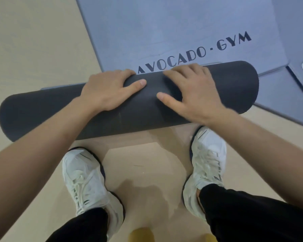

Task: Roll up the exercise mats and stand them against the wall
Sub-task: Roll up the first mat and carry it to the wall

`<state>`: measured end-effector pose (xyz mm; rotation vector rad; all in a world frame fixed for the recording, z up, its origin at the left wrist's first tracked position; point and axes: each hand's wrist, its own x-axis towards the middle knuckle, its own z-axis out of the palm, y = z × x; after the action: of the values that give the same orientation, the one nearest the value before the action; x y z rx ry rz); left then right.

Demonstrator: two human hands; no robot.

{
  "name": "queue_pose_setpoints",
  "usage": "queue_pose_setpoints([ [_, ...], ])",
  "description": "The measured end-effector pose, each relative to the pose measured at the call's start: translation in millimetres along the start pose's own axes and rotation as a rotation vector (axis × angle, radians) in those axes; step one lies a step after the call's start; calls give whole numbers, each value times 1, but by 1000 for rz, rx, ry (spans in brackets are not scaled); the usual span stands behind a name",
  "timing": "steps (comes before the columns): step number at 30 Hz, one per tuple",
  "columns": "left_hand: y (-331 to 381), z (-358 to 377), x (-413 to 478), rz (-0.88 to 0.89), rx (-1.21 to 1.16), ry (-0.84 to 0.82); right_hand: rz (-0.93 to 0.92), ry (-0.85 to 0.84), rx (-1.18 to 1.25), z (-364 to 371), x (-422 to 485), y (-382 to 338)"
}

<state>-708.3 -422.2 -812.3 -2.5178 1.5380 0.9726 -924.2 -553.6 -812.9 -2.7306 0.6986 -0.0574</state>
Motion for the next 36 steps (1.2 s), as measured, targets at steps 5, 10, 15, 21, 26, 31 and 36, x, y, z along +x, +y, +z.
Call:
queue_pose_setpoints([
  [5, -8, -15, 22, -67, -157, -55, -31, 125, -203, 27, -14, -11],
  [10, 3, -9, 2, -19, -52, 392, -19, 83, -233, 19, 17, -4],
  [15, 31, 39, -42, 163, 7, 682, 8, -17, -209, 8, 47, 2],
  [21, 16, 58, -30, 281, 275, 654, -35, 45, 116, 3, 63, 12],
  [26, 11, 32, -10, 288, 259, 653, -23, 486, 58, 5, 43, 33],
  [31, 0, -17, 29, 247, 186, 519, 102, 522, -102, 8, 25, 63],
  [36, -7, -52, 65, 172, 90, 476, 266, 369, -47, 8, 24, 82],
])
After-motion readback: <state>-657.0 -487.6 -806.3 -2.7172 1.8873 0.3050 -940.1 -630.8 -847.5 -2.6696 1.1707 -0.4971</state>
